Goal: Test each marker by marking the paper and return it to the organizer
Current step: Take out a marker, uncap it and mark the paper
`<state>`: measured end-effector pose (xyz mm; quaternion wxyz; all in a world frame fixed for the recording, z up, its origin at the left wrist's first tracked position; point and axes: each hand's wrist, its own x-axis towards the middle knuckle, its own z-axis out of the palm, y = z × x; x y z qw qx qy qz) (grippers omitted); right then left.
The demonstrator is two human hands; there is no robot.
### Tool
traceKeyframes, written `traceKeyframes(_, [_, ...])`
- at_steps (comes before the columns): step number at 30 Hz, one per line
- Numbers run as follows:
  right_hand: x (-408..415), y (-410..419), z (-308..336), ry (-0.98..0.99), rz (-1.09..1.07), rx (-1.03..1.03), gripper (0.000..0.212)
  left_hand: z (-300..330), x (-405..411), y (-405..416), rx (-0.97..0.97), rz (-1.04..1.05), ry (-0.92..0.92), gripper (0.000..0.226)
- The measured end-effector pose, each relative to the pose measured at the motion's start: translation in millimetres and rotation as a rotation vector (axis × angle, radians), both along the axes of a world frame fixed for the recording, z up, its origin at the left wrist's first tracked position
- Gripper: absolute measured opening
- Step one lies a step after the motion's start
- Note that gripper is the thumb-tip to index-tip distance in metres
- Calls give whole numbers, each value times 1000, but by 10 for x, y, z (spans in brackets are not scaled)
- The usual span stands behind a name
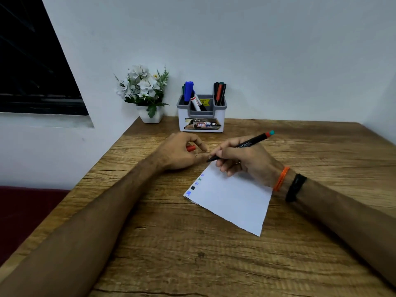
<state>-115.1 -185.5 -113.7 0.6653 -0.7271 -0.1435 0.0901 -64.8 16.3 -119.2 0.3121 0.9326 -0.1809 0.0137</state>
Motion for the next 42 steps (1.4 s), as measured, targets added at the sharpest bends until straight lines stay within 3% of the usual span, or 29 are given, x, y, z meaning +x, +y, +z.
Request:
traceKeyframes(17, [-75,88,-119,-118,-90,-175,10,10,-27,-22,98,-17,-5,33])
traceKeyframes(42, [-97,109,-126,-104,-105,-192,7,27,-49,-26,121,-17,-12,36])
